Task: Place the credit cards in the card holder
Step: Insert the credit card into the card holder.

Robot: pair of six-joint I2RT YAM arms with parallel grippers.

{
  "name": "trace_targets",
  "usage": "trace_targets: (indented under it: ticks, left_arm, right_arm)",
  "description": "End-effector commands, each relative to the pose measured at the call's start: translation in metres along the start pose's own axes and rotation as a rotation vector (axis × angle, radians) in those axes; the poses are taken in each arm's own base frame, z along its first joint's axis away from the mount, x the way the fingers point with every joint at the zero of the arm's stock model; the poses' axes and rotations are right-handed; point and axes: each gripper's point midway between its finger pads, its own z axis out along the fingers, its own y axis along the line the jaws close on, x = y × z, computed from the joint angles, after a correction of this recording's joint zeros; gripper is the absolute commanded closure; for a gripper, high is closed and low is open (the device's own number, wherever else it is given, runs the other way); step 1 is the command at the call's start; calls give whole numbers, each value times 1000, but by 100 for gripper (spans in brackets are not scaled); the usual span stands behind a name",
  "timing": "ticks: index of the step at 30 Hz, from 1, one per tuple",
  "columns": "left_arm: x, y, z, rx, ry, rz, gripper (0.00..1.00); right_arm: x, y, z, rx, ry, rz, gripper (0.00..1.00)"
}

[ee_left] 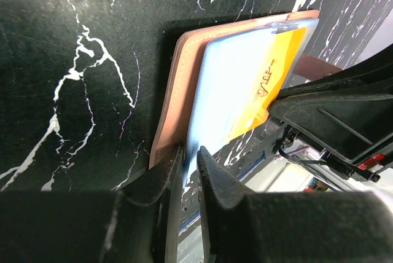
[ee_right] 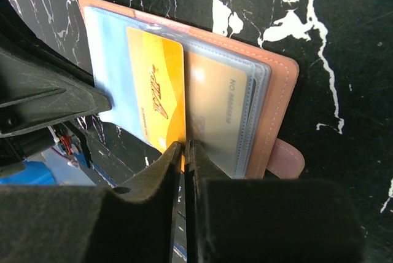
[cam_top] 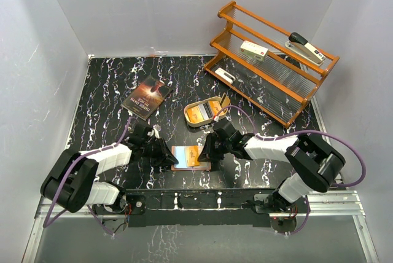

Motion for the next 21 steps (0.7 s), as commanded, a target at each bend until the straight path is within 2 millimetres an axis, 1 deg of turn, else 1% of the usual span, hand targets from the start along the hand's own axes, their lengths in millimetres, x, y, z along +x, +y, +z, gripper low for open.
trace_targets:
  ticks: [1, 2, 3, 6, 8, 11, 12, 14, 15, 19, 21]
  left_arm:
    - [11, 6, 2, -24, 38, -19, 86]
    - [12, 6, 2, -25, 38, -18, 86]
    - [12, 7, 2, -28, 37, -18, 86]
    - [11, 6, 0, -34, 30, -14, 86]
    - [9, 4, -2, -37, 16, -4, 85]
    - [4, 1, -8, -58, -10, 7, 78]
    - [3, 0, -10, -61, -20, 12, 76]
    - [-1, -4, -15, -62, -43, 23, 69]
    - [-3, -5, -16, -67, -53, 25, 67]
    - [-7, -2, -19, -94, -84, 40, 66]
    - [-7, 1, -18, -99, -83, 41, 68]
  right_arm:
    - [-7, 12, 3, -26, -20, -34, 86]
    - [-8, 13, 3, -18, -20, -44, 79]
    - [-10, 12, 2, -4, -24, -54, 75]
    - [-16, 11, -5, 27, -53, -70, 70]
    - [-21, 13, -8, 32, -71, -79, 69]
    - [-27, 16, -11, 51, -85, -93, 69]
    - [-28, 14, -12, 61, -84, -105, 69]
    - [-29, 17, -11, 52, -83, -109, 68]
    - [-28, 18, -10, 47, -80, -109, 68]
    - [-24, 18, -5, 35, -59, -103, 66]
    - [-22, 18, -2, 31, -51, -100, 66]
